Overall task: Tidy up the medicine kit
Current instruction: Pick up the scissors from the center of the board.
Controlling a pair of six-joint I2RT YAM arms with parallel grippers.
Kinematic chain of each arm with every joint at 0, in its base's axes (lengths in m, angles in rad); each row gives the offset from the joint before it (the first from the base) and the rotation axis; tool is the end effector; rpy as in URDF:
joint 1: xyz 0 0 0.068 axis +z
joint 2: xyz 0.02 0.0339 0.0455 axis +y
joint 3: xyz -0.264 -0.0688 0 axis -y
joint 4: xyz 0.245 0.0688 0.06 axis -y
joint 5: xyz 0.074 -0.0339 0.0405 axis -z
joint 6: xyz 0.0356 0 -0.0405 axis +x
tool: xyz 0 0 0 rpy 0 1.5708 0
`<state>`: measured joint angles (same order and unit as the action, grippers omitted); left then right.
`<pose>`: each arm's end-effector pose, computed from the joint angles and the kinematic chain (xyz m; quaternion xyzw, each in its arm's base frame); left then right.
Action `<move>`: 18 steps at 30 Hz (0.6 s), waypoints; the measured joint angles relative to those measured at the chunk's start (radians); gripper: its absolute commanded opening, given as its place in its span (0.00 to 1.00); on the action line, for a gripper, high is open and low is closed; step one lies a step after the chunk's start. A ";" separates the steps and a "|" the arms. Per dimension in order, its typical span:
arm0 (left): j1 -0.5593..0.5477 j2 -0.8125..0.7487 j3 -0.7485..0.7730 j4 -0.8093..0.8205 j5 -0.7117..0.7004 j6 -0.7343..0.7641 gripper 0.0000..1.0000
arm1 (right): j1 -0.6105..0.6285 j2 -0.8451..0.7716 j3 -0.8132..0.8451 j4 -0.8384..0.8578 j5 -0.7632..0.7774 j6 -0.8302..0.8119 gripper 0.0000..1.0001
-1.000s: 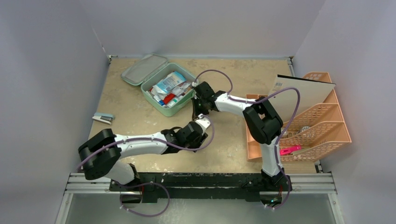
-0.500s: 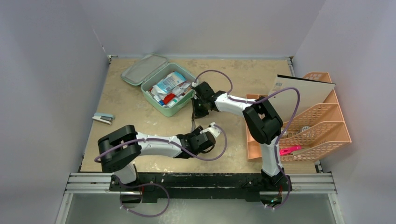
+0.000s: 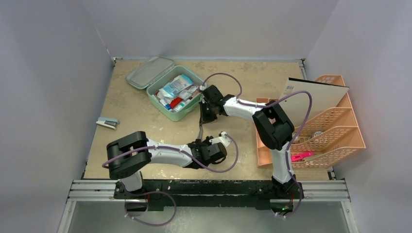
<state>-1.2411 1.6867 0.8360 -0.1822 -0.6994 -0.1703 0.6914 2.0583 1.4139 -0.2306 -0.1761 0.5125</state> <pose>0.1217 -0.2850 0.1442 0.3838 0.8254 0.0895 0.4042 0.3392 0.2888 0.1638 -0.1135 0.9300 0.2604 0.2331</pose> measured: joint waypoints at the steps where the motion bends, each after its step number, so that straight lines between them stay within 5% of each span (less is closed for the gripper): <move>1: -0.007 0.000 0.003 -0.005 -0.008 0.000 0.00 | 0.000 0.000 0.000 0.000 0.000 0.002 0.00; 10: -0.024 -0.020 0.010 -0.059 -0.075 -0.012 0.00 | -0.005 -0.060 -0.051 -0.017 0.022 0.024 0.18; 18: -0.024 -0.182 0.010 -0.074 -0.051 -0.029 0.00 | -0.025 -0.279 -0.117 -0.030 0.065 0.054 0.52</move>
<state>-1.2648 1.5051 0.8455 -0.2562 -0.7509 -0.1989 0.6662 1.7790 1.2964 -0.2604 -0.1108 0.5663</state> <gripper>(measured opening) 0.035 0.387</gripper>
